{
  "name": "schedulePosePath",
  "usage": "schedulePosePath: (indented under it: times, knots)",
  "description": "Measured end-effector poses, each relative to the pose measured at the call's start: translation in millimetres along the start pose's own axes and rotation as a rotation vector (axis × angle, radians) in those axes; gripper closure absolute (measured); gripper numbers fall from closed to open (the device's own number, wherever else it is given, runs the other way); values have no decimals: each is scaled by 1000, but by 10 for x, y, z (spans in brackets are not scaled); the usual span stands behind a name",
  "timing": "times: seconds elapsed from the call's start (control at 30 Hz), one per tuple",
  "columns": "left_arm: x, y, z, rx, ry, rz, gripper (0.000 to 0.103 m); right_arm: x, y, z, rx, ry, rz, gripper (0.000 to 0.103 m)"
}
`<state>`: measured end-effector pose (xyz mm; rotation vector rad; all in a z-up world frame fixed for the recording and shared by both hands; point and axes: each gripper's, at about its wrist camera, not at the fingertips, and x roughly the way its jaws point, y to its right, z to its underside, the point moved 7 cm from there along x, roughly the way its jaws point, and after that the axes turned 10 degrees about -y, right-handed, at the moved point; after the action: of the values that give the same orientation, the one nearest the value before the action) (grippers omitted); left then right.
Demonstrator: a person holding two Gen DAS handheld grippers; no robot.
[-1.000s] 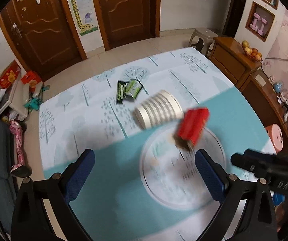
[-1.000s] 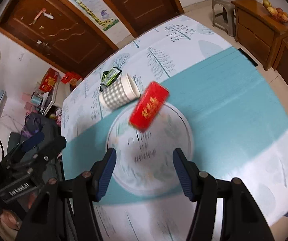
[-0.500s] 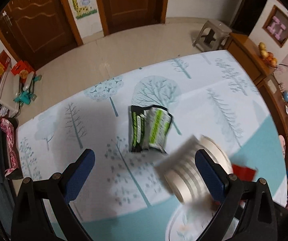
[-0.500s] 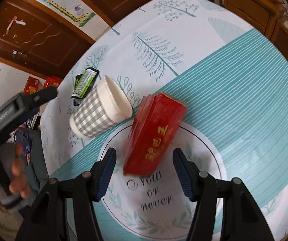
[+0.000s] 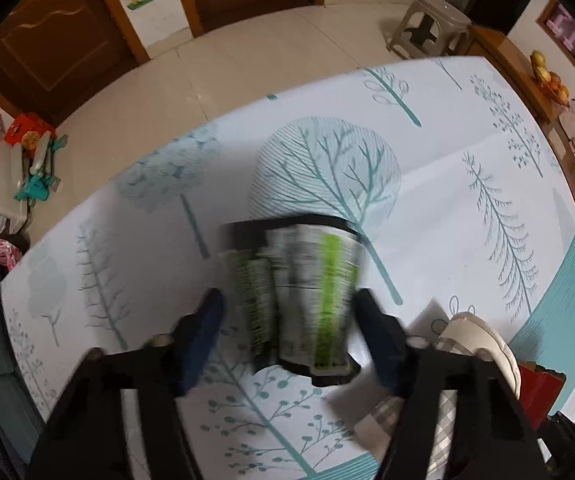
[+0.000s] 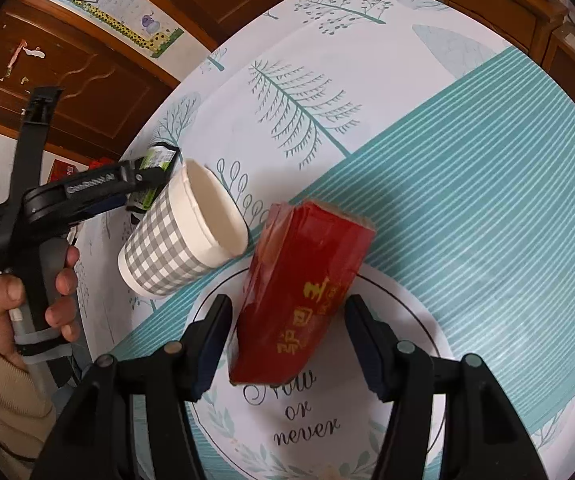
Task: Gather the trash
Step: 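Grasp the green wrapper with the left gripper while the right grasps the red box, then grasp the checkered paper cup with the left gripper along with the wrapper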
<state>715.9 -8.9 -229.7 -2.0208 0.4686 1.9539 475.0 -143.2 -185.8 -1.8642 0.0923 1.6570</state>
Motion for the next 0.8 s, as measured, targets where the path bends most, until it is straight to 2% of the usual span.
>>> schedulePosePath:
  times: [0.1,0.17,0.23,0.3,0.5,0.63,0.8]
  knots:
    - [-2,56,-23,25,25,-8,58,-4,2,-1,-7,7,0,45]
    - [-9,83,-38,40,37,-6,79,3,-8,-5,-12,12,3,46]
    - [-15,91,-36,54,43,4,91,5,-12,-5,-19,17,7,48]
    - [-17,86,-15,66,45,16,92,9,-7,-3,-21,17,2,52]
    - [-114,209,115,114,63,47,93,6,31,-11,-32,23,-25,55]
    - [-363,262,214,132,102,99,93,-7,55,3,-20,24,-45,55]
    - [-617,432,414,227,122,163,93,-12,74,36,-11,23,-57,55]
